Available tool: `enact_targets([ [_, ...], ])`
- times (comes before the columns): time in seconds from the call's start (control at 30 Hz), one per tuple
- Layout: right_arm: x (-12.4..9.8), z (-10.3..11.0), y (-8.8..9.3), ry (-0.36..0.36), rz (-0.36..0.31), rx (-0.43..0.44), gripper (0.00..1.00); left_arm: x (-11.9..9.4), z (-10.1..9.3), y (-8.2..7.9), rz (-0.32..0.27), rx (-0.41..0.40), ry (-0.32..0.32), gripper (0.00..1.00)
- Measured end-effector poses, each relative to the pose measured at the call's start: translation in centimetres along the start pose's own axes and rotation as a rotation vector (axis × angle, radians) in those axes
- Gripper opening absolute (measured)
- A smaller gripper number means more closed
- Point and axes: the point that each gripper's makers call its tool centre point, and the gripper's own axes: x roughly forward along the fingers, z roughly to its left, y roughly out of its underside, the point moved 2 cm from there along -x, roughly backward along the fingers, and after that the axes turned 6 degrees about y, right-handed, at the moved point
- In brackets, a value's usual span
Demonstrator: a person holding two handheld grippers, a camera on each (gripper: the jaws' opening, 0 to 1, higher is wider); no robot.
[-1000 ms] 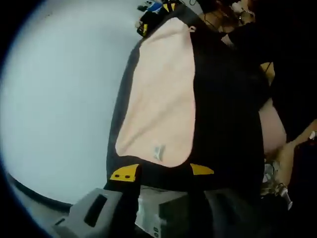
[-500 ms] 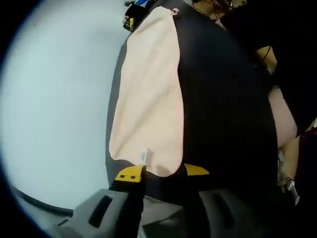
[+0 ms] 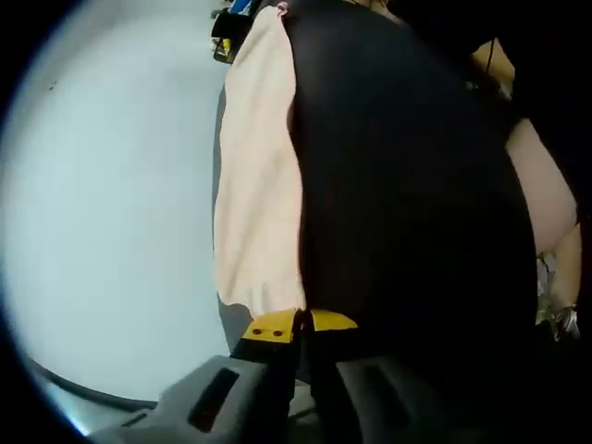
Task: Fold the towel on the table until its edges align and the towel forms a compact rectangular stack.
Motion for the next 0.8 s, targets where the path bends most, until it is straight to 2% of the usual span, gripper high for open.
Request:
enact_targets([
  [0.13, 0.1, 0.3, 0.4, 0.001, 0.006, -0.032, 0.12, -0.3, 0.5, -0.3, -0.006, -0.011, 0.0, 0.0],
  [0.27, 0.1, 0.6, 1.7, -0.013, 0.038, -0.064, 0.12, -0.3, 0.4, -0.1, -0.007, -0.04, 0.02, 0.0],
  [0.37, 0.8, -1.3, 2.0, 0.088, 0.042, -0.192, 0.12, -0.6, 0.6, 0.1, -0.012, -0.064, 0.028, 0.0],
  [0.43, 1.8, -1.1, 2.5, 0.079, 0.076, -0.26, 0.12, -0.8, 1.0, 0.3, -0.011, -0.066, 0.024, 0.0],
  [0.5, 2.7, -1.0, 2.9, 0.073, 0.09, -0.278, 0.13, -1.1, 1.6, 0.4, -0.006, -0.075, 0.01, 0.0],
  [0.6, 3.6, -1.7, 3.1, 0.111, 0.087, -0.336, 0.13, -1.6, 2.0, 0.5, -0.001, -0.104, 0.009, 0.0],
  [0.73, 4.0, -1.7, 3.0, 0.127, 0.061, -0.352, 0.11, -2.1, 1.8, 0.8, 0.014, -0.125, 0.017, 0.0],
  [0.8, 4.2, -1.3, 3.2, 0.128, 0.056, -0.399, 0.04, -2.0, 1.8, 1.2, 0.018, -0.136, 0.017, 0.0],
])
